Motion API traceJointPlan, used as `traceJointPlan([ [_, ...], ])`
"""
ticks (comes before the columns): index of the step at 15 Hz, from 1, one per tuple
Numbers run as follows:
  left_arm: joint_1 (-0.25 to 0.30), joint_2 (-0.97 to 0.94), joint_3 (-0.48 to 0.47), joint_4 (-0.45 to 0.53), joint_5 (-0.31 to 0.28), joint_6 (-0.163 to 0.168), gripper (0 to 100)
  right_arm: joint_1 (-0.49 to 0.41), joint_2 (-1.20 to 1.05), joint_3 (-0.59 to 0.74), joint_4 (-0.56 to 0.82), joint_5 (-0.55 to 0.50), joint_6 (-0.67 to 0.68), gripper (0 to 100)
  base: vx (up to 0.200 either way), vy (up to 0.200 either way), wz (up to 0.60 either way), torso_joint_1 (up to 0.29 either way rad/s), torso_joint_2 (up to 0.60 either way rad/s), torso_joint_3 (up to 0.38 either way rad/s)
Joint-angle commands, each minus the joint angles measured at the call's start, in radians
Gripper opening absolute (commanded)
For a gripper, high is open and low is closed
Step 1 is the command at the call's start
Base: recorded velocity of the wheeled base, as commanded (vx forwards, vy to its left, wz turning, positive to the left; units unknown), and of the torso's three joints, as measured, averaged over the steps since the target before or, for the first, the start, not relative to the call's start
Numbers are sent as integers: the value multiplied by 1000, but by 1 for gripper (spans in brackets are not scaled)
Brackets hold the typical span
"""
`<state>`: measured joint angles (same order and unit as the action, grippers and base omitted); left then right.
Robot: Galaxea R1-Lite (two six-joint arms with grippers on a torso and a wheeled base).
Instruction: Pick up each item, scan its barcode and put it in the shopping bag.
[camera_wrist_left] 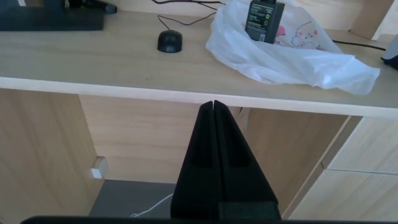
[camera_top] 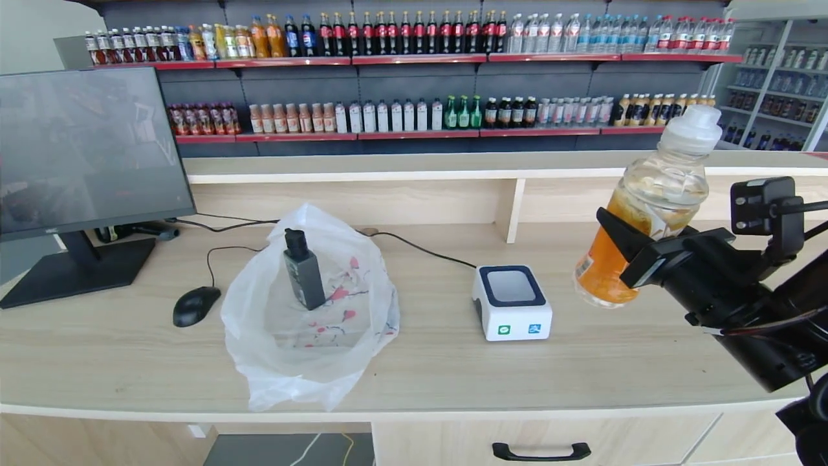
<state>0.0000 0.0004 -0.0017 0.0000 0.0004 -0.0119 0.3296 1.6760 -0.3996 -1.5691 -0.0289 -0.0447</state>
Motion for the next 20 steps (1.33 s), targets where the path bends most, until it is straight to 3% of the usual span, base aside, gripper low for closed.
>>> traceJointPlan([
  [1,0,0,2,0,0,0,0,0,2,-8,-2,0,0,0,0,200,0,-2,2,2],
  [5,0,0,2,0,0,0,0,-3,-1,-12,-2,0,2,0,0,200,0,2,1,1],
  [12,0,0,0,0,0,4,0,-3,-2,-13,-2,0,3,0,0,0,0,0,0,0],
  [15,0,0,2,2,0,4,0,-3,2,-31,-2,0,3,0,200,0,0,-6,1,2],
  [20,0,0,2,0,0,6,0,2,-4,-25,-2,0,3,0,0,0,0,0,0,0],
])
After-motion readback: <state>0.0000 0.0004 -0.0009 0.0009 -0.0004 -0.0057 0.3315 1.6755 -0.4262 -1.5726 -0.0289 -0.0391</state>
